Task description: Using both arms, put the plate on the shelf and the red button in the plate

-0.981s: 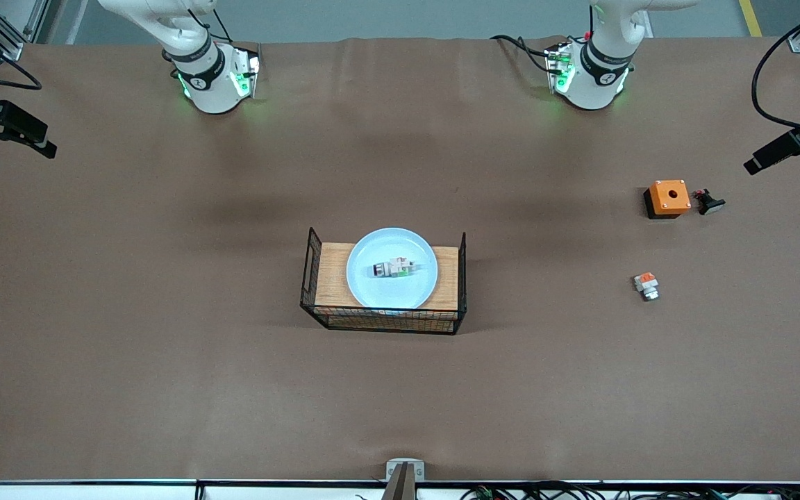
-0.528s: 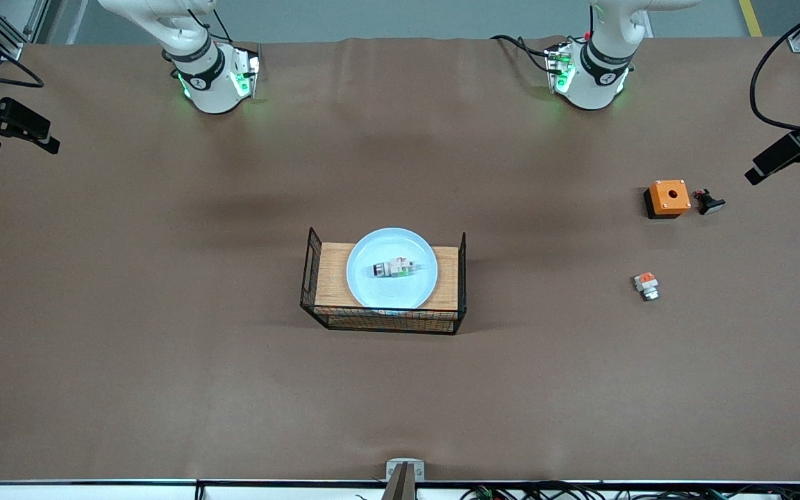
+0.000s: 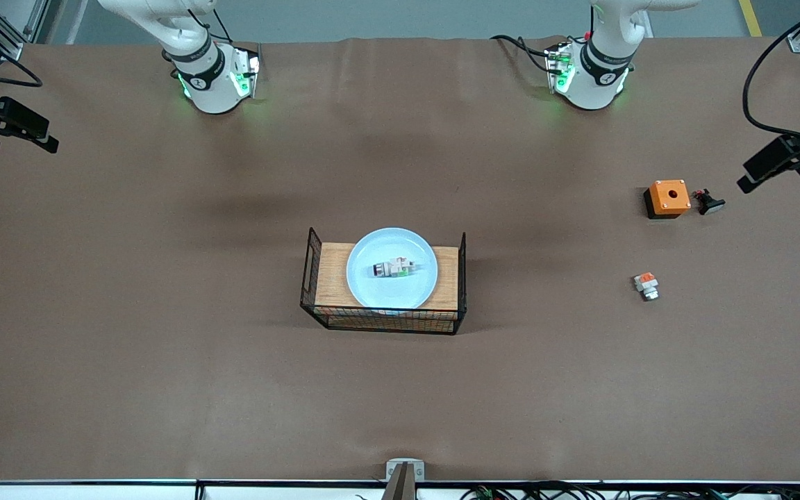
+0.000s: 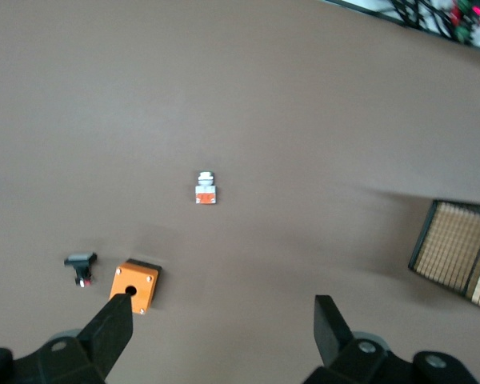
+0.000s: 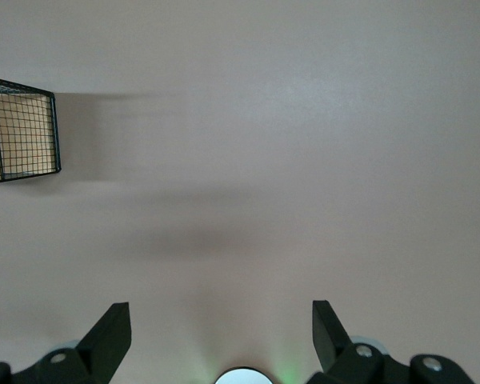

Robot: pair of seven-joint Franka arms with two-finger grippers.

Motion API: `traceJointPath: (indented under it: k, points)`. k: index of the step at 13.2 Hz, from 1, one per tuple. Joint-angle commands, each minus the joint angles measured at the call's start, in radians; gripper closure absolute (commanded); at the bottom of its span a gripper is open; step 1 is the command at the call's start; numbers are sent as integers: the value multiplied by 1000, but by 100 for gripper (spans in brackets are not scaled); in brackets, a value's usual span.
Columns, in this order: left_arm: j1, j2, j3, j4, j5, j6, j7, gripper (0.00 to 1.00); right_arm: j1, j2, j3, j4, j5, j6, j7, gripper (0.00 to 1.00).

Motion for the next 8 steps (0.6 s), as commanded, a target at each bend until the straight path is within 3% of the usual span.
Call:
traceJointPath:
  k: [1,8]
  points:
    - [1,12,-7,28,-5,-9,91,0,-6,-18,4,-7,6,0,1,0]
    - [9,12,-7,28,-3,-10,100,0,-3,-18,7,-7,-17,32,-11,0]
